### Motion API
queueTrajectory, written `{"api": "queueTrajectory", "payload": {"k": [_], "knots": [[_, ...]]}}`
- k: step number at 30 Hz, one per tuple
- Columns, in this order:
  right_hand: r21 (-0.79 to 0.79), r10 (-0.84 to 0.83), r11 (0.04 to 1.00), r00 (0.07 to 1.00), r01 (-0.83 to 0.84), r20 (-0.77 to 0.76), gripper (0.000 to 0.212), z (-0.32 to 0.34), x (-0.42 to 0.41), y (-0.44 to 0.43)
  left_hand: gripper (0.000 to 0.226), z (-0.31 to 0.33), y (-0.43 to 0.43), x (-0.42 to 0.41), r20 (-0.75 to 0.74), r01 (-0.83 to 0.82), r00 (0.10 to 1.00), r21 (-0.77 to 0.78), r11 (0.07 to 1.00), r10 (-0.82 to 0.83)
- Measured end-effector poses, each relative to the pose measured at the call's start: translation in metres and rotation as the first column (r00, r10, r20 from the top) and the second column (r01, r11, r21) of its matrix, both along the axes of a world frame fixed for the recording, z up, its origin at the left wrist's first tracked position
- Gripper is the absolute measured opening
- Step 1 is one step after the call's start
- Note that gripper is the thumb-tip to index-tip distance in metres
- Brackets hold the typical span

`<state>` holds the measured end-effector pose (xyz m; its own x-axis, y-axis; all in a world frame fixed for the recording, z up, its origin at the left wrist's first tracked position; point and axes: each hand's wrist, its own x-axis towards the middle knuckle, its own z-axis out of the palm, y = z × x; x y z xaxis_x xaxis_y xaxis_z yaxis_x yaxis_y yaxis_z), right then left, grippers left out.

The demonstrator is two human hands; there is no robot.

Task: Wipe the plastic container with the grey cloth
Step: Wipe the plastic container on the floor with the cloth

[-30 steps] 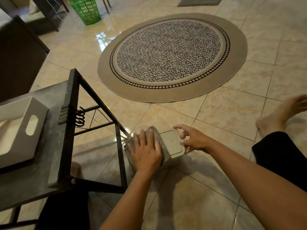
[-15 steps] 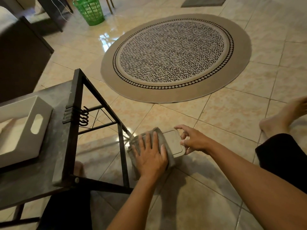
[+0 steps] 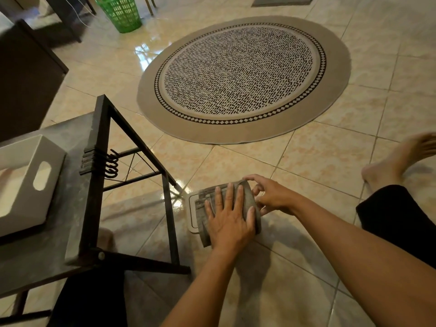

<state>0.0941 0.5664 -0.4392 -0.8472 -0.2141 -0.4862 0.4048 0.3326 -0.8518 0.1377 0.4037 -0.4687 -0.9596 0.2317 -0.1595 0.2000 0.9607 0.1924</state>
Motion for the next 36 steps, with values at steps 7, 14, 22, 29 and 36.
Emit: {"api": "queueTrajectory", "payload": {"k": [7, 14, 22, 29, 36], "knots": [[-0.126, 0.002, 0.992, 0.991, 0.016, 0.137, 0.075, 0.001, -0.003, 0.002, 0.064, 0.003, 0.008, -0.016, 0.01, 0.019, 1.0, 0.011, 1.0, -0.019], [-0.166, -0.064, 0.981, 0.978, 0.098, 0.2, 0.068, 0.0, -0.005, -0.001, 0.061, 0.008, 0.013, -0.023, 0.016, -0.024, 1.0, 0.025, 0.999, 0.024], [-0.15, -0.068, 0.984, 0.983, 0.094, 0.172, 0.067, -0.002, -0.002, -0.004, 0.063, 0.005, 0.002, -0.025, 0.024, -0.137, 0.99, 0.046, 0.989, 0.136], [-0.132, -0.045, 0.99, 0.995, 0.057, 0.09, 0.064, -0.003, -0.001, -0.007, 0.066, 0.004, 0.004, -0.03, 0.028, -0.094, 0.995, 0.044, 0.995, 0.093], [-0.125, -0.055, 0.99, 0.994, 0.066, 0.094, 0.057, -0.001, -0.001, -0.009, 0.063, 0.006, 0.009, -0.04, 0.064, -0.148, 0.987, 0.056, 0.987, 0.144]]}}
